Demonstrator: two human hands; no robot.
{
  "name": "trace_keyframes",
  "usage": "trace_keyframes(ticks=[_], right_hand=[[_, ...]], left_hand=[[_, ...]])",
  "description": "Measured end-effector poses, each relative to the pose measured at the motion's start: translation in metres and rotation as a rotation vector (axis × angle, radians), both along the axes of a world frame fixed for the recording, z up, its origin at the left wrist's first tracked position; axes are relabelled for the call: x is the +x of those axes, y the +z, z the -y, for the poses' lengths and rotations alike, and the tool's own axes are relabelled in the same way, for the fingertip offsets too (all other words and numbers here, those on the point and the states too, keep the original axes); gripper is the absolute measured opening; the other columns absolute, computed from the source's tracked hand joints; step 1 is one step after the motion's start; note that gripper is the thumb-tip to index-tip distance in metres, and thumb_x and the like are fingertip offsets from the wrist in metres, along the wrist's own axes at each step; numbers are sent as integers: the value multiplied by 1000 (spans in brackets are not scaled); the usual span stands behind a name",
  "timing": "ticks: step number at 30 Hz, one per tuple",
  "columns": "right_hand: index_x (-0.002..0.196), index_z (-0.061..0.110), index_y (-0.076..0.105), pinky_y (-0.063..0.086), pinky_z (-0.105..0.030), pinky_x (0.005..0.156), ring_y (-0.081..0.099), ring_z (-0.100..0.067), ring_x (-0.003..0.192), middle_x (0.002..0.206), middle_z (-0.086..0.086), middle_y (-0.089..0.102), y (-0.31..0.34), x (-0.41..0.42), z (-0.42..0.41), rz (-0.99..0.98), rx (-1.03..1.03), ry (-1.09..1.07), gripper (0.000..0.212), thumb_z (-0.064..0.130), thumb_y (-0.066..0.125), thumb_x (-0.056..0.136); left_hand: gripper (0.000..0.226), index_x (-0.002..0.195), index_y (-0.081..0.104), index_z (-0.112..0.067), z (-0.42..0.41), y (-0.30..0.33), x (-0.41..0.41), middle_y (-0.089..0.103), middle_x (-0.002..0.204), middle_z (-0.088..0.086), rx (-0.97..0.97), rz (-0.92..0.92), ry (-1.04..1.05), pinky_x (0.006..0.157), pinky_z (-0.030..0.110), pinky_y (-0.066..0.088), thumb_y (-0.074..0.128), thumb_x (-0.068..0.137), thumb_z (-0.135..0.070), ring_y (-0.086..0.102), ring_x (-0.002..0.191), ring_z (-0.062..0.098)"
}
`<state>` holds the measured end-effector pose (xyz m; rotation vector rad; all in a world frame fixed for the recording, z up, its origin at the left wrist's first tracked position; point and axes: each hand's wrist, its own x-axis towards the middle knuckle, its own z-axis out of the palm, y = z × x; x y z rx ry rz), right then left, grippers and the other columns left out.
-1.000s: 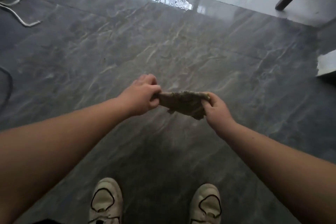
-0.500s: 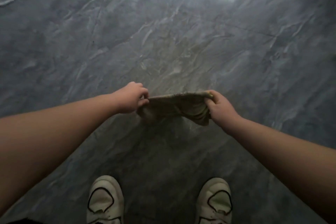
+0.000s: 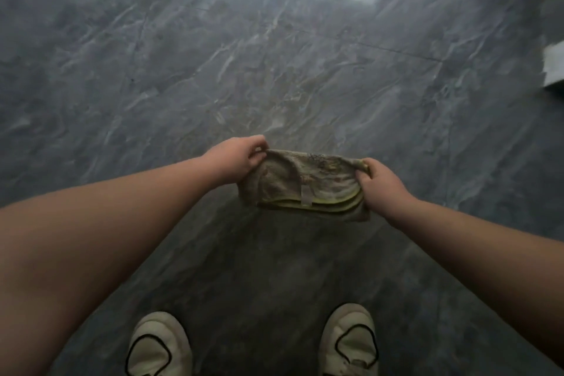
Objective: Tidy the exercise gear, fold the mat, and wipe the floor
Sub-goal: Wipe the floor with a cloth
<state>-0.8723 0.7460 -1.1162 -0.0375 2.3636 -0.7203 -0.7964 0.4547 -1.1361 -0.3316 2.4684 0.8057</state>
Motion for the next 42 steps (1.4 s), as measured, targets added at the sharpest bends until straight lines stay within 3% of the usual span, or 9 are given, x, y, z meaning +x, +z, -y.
trace_keyframes(ticks=[2,5,9,15,20,23,28,33,42], right_hand=[[123,14,55,39,-31,85,55,-27,108,114,-7,60,-6,-5,-21,21,100,13,24,21,50,100],[138,9,45,36,-41,108,43,-35,128,137,-16,48,-18,1,-41,-93,254,-5,47,17,54,92],[139,8,46,24,-44,118,30,-33,141,149,-13,39,-34,28,-29,-377,154,204,53,16,50,87],[156,11,23,7,-53,122,8,-39,151,164,-18,14,-86,74,-5,-321,363,466,75,49,32,91],[158,17,12,1,-62,117,1,-46,149,164,-23,5,-93,75,0,-301,451,512,81,57,30,90],[157,19,12,6,-65,116,2,-48,149,164,-23,5,-96,72,2,-306,460,516,80,58,32,90],[156,21,21,10,-67,115,8,-47,149,163,-22,11,-105,58,-5,-357,434,525,80,60,37,88],[156,25,12,10,-65,117,6,-43,151,165,-18,9,-113,11,5,-424,433,451,81,65,34,89],[157,36,-3,-13,-57,118,-18,-35,150,166,-8,-15,-115,-122,48,-430,413,391,78,70,22,90]], left_hand=[[30,123,54,-27,-14,-7,-7,58,117,5,-112,-23,1,94,42,47,57,94,-36,55,110,29],[47,134,49,-17,-49,-11,-1,47,133,12,-235,-162,58,105,43,37,58,88,-20,40,125,32],[67,149,35,-15,-104,-18,19,28,158,6,-194,-247,-114,122,39,9,53,84,-16,14,149,25],[68,157,1,-24,-126,-54,34,-5,166,4,-286,-66,-249,121,51,-4,30,99,-43,-13,151,27],[63,150,-17,-44,-126,-59,39,-34,154,0,-295,-33,-339,115,58,-17,16,99,-58,-33,143,33],[62,150,-17,-45,-129,-69,36,-31,158,3,-315,-42,-304,112,60,-21,14,98,-60,-36,141,34],[63,154,12,-44,-124,-83,27,10,164,8,-334,-159,-303,115,65,-1,30,95,-59,0,150,39],[65,150,-11,-50,-102,-83,-34,-16,162,3,-359,-226,-383,114,62,-15,19,94,-63,-23,146,34],[65,148,-15,-52,-65,-88,-171,-18,163,2,-396,-225,-383,113,61,-17,18,93,-65,-24,147,33]])
